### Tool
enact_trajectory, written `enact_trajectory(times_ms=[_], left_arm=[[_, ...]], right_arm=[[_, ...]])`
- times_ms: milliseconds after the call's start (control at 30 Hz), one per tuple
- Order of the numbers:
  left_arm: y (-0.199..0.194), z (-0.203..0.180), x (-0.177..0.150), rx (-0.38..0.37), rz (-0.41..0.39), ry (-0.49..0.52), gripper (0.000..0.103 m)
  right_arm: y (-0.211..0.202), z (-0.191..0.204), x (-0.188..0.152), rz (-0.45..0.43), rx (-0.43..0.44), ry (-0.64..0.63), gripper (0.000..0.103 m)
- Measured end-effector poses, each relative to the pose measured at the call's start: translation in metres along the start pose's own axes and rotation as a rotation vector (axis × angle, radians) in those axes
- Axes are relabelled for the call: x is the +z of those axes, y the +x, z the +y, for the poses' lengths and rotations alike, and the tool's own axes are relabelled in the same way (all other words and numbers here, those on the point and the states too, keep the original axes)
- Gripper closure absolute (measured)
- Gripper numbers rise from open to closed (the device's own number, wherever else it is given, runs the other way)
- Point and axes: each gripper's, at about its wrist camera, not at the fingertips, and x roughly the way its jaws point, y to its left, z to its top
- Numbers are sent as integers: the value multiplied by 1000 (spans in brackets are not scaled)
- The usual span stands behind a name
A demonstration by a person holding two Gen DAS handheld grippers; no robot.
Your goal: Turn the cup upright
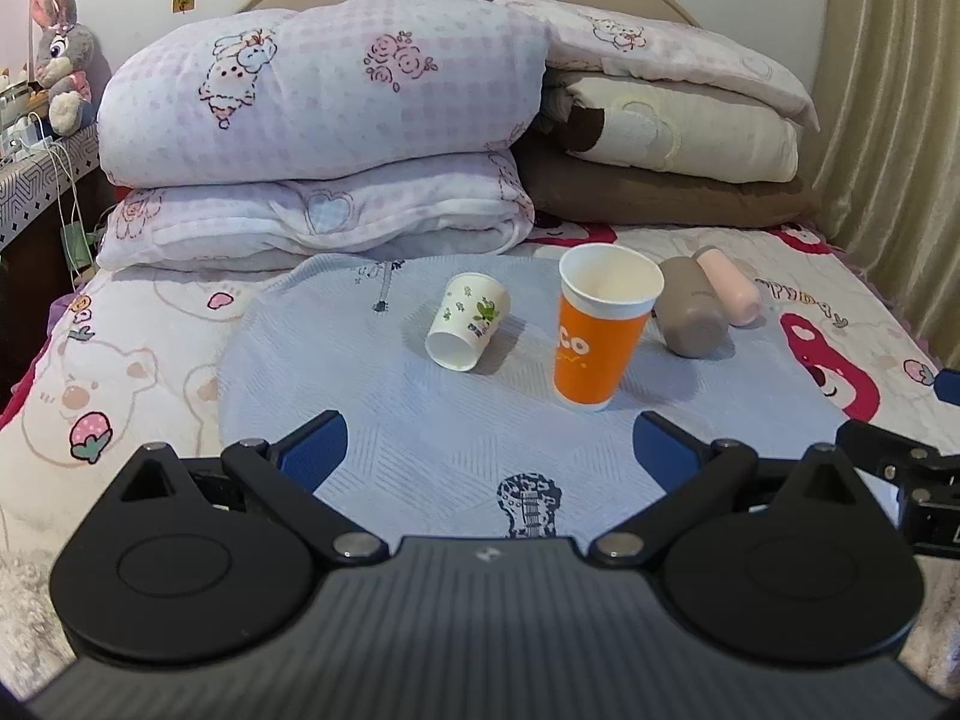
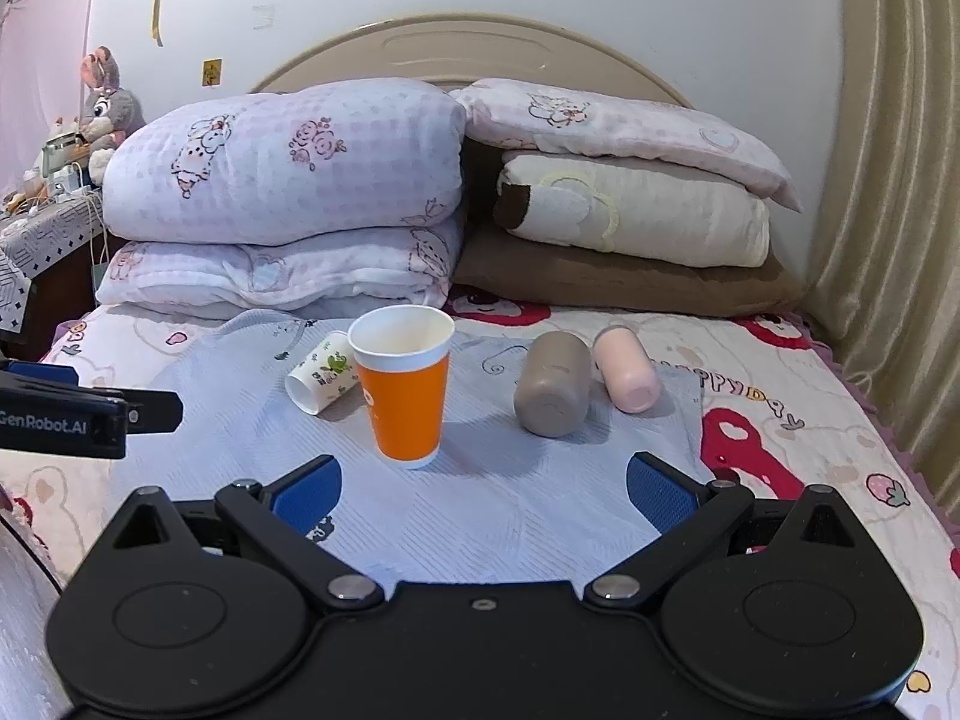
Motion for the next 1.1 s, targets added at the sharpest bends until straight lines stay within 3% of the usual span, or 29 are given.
enact_trajectory(times_ms=[733, 967, 1100], left_arm=[[-2, -25, 0, -37, 48, 41, 0], [0, -42, 11, -103, 72, 41, 1], [5, -59, 36, -176, 69, 45, 2]], right_arm=[[-5, -18, -9, 29, -17, 26, 1], [-7, -33, -4, 49, 4, 37, 1], [-8, -45, 9, 45, 52, 38, 1]])
